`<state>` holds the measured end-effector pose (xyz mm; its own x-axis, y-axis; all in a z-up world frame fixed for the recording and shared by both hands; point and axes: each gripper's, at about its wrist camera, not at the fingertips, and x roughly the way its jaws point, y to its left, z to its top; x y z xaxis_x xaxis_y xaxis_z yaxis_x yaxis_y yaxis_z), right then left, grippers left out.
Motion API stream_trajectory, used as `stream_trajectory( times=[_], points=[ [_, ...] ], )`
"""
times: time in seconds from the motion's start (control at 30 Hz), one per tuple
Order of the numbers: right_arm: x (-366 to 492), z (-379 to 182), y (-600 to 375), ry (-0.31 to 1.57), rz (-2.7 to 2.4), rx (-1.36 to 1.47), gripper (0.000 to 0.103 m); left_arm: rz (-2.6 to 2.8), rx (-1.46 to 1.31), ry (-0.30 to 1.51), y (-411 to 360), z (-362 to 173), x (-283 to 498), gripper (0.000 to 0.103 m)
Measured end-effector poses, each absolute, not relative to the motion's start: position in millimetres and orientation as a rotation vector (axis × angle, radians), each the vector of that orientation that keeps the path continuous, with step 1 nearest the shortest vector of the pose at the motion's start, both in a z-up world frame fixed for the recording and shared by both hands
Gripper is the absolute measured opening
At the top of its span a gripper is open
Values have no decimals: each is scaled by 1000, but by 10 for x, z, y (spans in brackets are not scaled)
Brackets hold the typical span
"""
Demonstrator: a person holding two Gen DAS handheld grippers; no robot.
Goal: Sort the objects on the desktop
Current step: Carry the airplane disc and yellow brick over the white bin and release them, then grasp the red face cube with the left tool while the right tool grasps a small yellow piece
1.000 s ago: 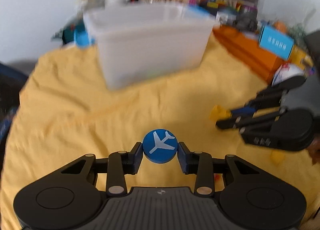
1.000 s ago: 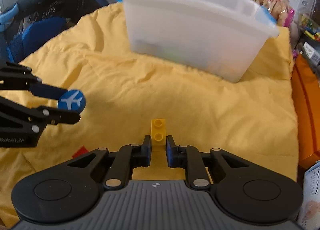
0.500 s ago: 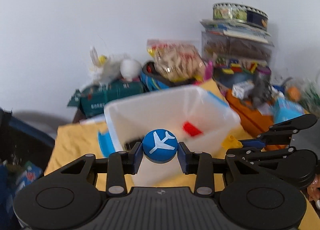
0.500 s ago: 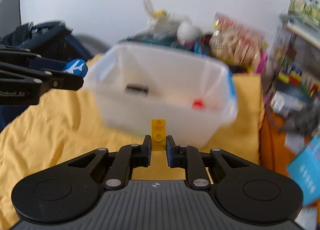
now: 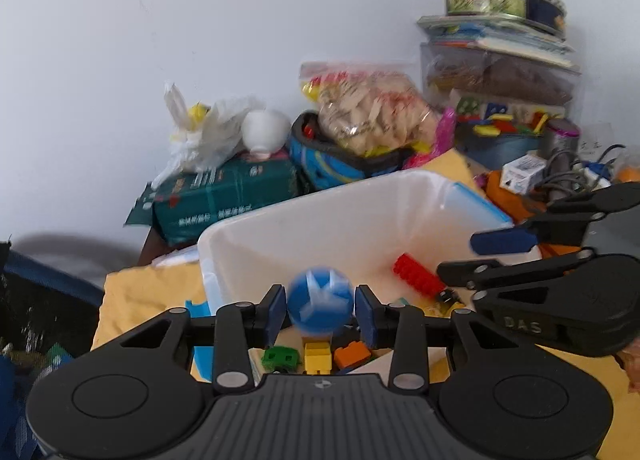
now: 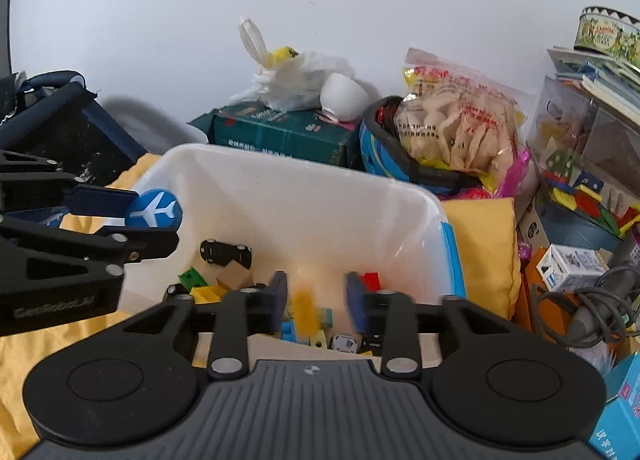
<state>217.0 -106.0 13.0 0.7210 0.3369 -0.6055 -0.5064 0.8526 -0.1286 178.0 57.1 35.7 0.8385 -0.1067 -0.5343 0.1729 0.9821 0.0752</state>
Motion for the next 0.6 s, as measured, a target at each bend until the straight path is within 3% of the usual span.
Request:
stream_trajectory(
  times=[0.07,0.33,0.6],
  points=[
    [2107,113,-1107,603,478,-283,37,-146,136,532,564,388,1665,50],
    [1759,54,-1285,613,517,-306,36,-221,70,560,552,374,1134,51],
    [948,-340,-1662,736,598,-347,33,-392,114,777,264,-365,234,51]
  ],
)
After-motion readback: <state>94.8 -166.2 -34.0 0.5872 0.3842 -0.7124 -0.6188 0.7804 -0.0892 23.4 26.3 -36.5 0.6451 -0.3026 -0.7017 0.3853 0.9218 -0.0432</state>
